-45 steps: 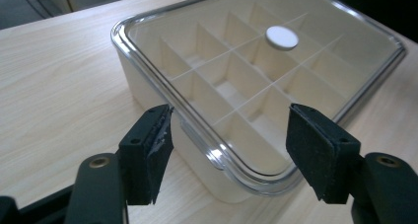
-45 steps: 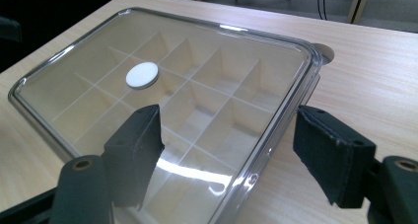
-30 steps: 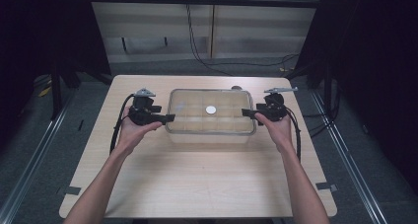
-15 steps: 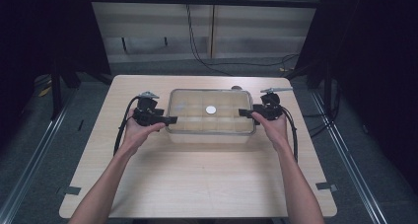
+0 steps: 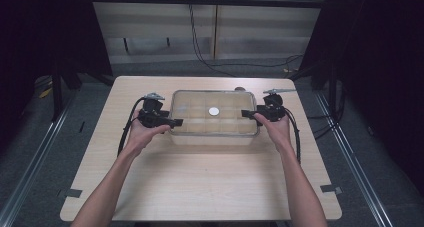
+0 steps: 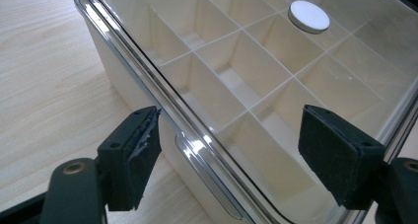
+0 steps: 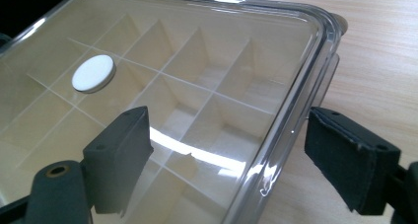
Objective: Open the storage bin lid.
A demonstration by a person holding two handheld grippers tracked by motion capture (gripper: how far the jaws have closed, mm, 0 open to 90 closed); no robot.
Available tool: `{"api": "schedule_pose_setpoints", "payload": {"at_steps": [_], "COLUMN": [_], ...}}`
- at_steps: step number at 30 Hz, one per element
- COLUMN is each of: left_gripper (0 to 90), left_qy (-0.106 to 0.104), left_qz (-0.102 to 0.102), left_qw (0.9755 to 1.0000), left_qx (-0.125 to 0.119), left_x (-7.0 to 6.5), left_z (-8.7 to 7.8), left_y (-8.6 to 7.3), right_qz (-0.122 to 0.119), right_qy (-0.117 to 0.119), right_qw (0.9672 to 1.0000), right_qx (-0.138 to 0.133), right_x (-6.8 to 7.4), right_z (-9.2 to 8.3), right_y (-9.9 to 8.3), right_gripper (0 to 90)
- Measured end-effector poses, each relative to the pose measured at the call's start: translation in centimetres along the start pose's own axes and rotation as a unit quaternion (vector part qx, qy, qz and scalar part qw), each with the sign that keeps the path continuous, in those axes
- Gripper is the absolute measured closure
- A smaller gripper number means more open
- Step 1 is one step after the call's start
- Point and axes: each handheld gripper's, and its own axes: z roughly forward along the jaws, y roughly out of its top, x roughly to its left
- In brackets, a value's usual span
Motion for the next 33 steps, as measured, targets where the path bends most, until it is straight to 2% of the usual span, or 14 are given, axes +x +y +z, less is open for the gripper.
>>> {"api": "schedule_pose_setpoints", "payload": {"at_steps": [3,6,9,11,14,18,23,25,29,31,32,33], "left_gripper": [24.0,23.5,22.8,21.3,17.4,16.6,16.7,16.8,15.7,17.2,18.9,19.7], "left_qy": [-0.004,-0.005,-0.006,-0.003,-0.002,-0.001,-0.004,-0.009,-0.005,-0.003,-0.003,-0.003], "left_qz": [-0.006,-0.004,-0.002,-0.006,0.0,-0.012,-0.026,-0.024,-0.021,-0.025,-0.017,-0.019], "left_qw": [1.0,1.0,1.0,1.0,1.0,0.9999,0.9996,0.9996,0.9997,0.9996,0.9998,0.9997], "left_qx": [-0.004,-0.001,-0.001,-0.004,-0.001,-0.01,-0.013,-0.013,-0.007,-0.013,-0.009,-0.014], "left_x": [0.1,0.2,0.2,0.0,-0.1,0.5,0.5,0.4,0.3,0.2,0.3,0.3], "left_z": [0.1,0.1,0.2,0.3,0.4,0.5,0.8,1.2,1.2,1.1,0.9,0.9], "left_y": [-0.1,0.0,0.0,-0.1,-0.1,-0.2,-0.1,-0.1,0.1,0.1,0.2,0.2], "right_qz": [0.002,0.006,0.006,0.015,0.019,0.011,0.014,0.017,0.016,0.015,0.018,0.016], "right_qy": [-0.012,0.0,0.006,0.012,0.014,0.003,0.004,0.006,0.005,0.004,0.004,0.005], "right_qw": [0.9999,0.9998,0.9998,0.9997,0.9997,0.9999,0.9999,0.9998,0.9999,0.9999,0.9998,0.9998], "right_qx": [0.009,0.018,0.018,0.015,0.013,0.012,0.008,0.005,0.0,-0.004,-0.006,-0.01], "right_x": [0.0,-0.2,0.2,0.1,0.1,0.2,0.1,0.0,0.0,0.1,0.1,0.1], "right_z": [0.1,0.7,1.3,1.6,1.8,1.6,1.6,1.6,1.5,1.5,1.5,1.4], "right_y": [-0.1,-0.3,-0.3,-0.4,-0.4,-0.3,-0.3,-0.4,-0.4,-0.5,-0.5,-0.5], "right_gripper": [17.7,18.3,13.4,13.2,13.1,13.2,16.1,16.9,19.0,19.2,19.3,19.8]}}
